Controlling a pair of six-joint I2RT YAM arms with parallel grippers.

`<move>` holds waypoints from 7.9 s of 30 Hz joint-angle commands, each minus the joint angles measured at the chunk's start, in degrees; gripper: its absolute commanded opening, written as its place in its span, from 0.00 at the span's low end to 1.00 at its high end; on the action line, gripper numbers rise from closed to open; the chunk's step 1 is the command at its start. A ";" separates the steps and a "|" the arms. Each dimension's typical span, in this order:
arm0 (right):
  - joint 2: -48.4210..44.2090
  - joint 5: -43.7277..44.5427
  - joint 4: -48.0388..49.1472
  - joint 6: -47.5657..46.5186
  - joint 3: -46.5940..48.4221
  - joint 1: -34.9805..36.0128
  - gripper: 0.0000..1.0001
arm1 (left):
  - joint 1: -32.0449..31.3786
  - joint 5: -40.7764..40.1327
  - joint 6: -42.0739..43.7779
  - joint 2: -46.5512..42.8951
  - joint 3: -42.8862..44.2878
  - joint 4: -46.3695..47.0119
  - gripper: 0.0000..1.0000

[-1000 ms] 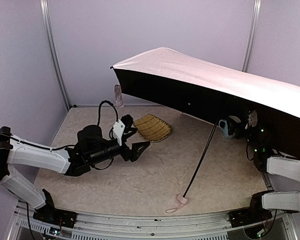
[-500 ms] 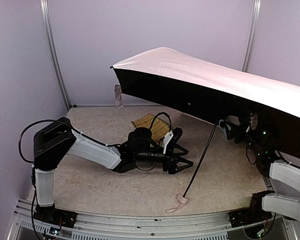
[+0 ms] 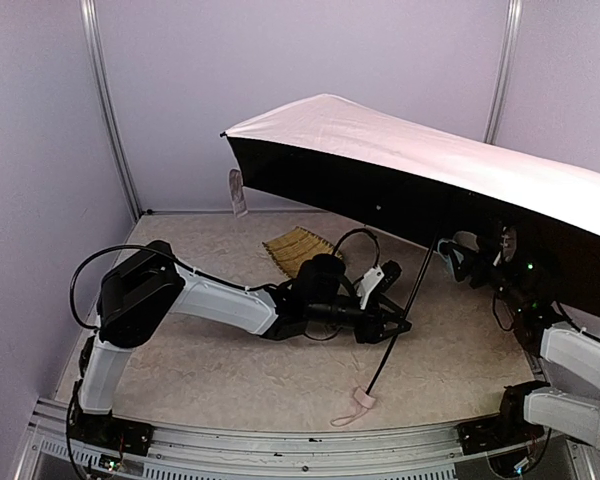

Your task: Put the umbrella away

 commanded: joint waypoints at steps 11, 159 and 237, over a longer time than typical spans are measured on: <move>-3.00 -1.12 -2.61 1.38 2.03 1.14 0.91 | -0.62 -4.24 -0.82 0.11 0.56 -0.55 0.01; 32.96 -11.42 6.98 26.84 45.58 25.46 0.63 | -1.92 -51.00 2.84 -25.56 -12.34 3.99 0.00; 43.00 -39.58 37.01 44.24 54.97 29.99 0.16 | 6.72 -5.99 -0.91 -30.64 -22.24 12.73 0.00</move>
